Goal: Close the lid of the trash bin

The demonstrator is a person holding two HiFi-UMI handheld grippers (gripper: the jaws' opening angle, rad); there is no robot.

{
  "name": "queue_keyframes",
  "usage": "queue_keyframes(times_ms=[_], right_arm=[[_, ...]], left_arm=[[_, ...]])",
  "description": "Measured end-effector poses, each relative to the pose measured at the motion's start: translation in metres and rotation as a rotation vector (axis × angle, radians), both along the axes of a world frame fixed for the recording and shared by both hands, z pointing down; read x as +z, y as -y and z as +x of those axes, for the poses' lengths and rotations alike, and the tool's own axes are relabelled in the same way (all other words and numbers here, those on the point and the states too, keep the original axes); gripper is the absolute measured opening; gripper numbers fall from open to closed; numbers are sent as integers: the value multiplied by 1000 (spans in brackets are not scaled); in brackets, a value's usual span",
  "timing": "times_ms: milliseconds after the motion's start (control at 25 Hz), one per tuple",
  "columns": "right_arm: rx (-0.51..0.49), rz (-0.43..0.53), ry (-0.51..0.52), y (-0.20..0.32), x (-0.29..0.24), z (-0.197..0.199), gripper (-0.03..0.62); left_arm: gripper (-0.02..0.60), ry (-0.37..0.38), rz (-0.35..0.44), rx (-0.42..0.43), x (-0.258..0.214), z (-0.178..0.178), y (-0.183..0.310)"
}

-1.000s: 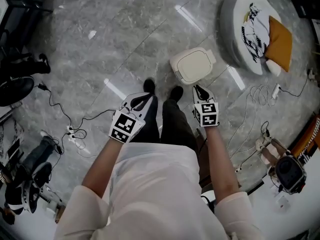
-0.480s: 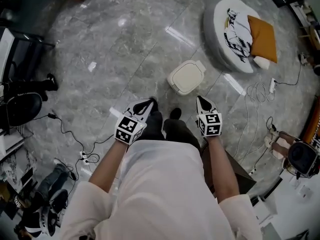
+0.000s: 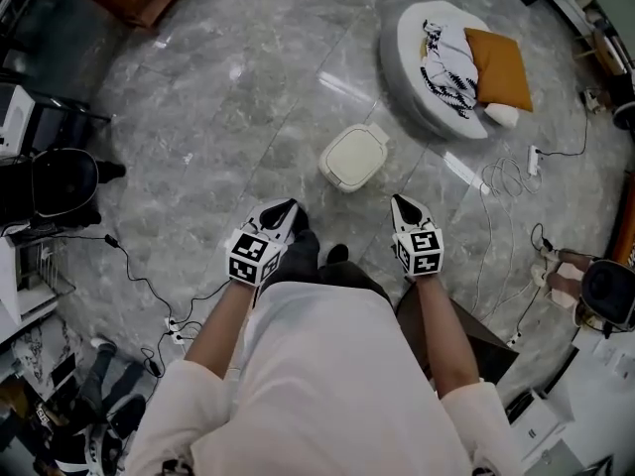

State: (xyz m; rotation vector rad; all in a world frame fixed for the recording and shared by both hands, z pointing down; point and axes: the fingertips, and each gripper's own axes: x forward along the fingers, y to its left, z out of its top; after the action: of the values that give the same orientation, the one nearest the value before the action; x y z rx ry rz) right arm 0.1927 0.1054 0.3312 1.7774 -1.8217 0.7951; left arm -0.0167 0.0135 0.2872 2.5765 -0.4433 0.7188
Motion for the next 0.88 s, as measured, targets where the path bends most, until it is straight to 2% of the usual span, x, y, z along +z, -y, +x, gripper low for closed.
queue_keyframes(times_ms=[400,600,880], right_arm=[[14,101,-31,-63,-46,27,29],[5,153,-50,-89,-73,28,29],[14,201,-69,-111,-105,27,29]], left_arm=[[17,-38,65,-45,-30,14,-53],[17,-56,124,-59,-53,8,-69],[17,-77,160,-86,-84,-9,-82]])
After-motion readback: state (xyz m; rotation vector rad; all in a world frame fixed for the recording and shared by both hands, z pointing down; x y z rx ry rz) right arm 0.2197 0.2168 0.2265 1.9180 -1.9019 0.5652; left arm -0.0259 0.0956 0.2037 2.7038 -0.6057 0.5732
